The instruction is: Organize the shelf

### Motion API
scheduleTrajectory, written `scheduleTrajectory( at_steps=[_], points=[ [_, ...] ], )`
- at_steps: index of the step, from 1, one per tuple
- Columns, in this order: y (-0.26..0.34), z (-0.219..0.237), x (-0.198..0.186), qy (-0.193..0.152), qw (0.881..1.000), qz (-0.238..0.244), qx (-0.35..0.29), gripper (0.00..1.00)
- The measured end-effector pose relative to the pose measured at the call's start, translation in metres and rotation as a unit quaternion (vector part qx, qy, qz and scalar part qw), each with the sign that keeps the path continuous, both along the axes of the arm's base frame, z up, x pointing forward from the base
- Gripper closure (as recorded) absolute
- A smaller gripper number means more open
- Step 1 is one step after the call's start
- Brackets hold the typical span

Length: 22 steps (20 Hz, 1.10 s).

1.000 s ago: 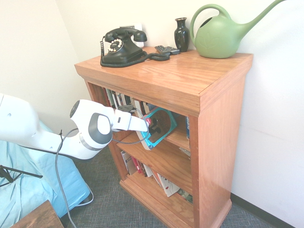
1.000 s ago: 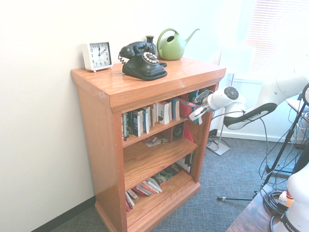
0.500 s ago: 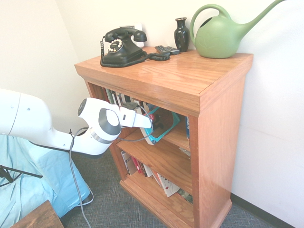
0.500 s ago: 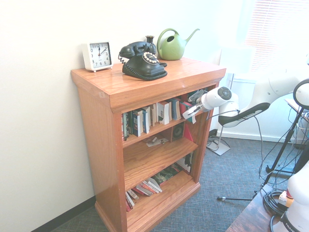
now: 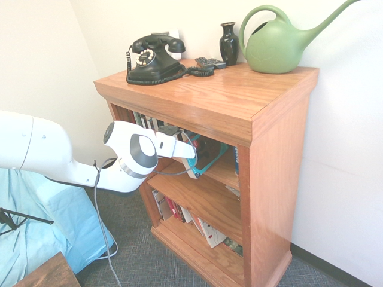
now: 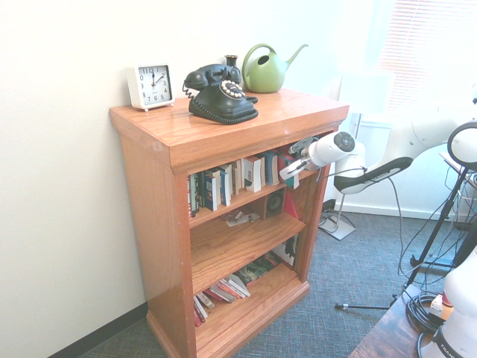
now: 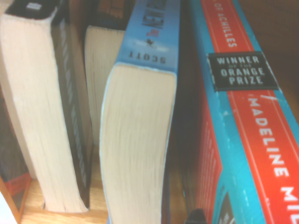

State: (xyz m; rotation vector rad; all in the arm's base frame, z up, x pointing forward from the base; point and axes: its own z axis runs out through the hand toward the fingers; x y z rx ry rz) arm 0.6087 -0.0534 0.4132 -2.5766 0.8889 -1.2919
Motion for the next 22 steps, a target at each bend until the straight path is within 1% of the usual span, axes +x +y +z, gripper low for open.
scheduleTrajectory(
  at_steps=[15, 18, 22],
  points=[
    [0.002, 0.002, 0.002, -0.002, 1.0, 0.001, -0.001, 0.0],
    [0.007, 0.003, -0.009, -0.006, 1.0, 0.009, 0.011, 0.0],
    [0.016, 0.004, -0.035, -0.005, 1.0, 0.015, 0.02, 0.0]
  ],
)
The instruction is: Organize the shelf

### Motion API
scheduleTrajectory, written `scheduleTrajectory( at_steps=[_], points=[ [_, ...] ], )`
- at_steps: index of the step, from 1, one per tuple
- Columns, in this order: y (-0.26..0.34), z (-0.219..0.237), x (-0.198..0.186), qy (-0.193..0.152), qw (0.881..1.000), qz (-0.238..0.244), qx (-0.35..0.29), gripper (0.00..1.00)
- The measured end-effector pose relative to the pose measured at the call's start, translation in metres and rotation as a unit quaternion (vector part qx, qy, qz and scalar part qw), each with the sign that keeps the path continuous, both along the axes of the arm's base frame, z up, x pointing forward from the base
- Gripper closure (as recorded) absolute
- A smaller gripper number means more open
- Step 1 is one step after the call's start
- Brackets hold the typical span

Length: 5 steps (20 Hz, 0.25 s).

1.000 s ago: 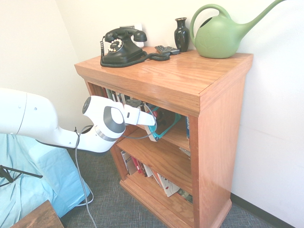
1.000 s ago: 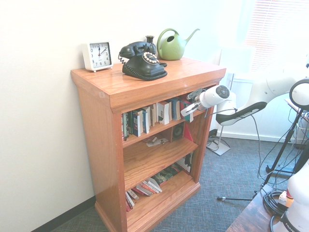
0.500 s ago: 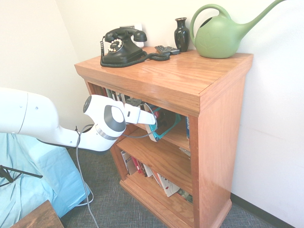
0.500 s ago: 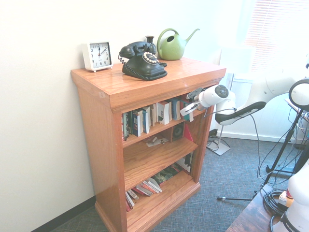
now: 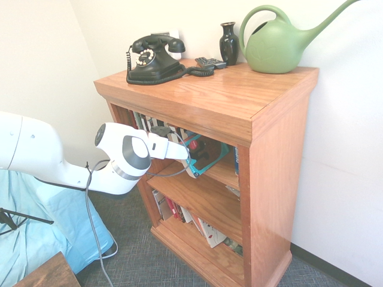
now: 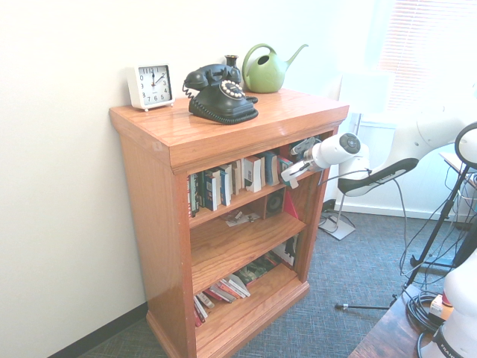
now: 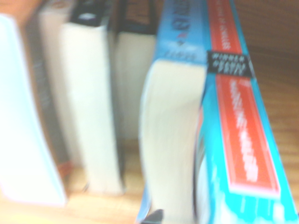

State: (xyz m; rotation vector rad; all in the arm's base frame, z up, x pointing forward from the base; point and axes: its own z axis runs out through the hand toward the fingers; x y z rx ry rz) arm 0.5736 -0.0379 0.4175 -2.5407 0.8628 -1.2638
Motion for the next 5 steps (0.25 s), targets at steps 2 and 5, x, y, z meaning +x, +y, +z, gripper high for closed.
scheduleTrajectory(
  at_steps=[2, 5],
  points=[
    [0.001, 0.0, -0.013, 0.0, 1.0, 0.004, 0.005, 0.0],
    [0.0, 0.003, -0.031, -0.004, 1.0, 0.005, 0.008, 0.0]
  ],
)
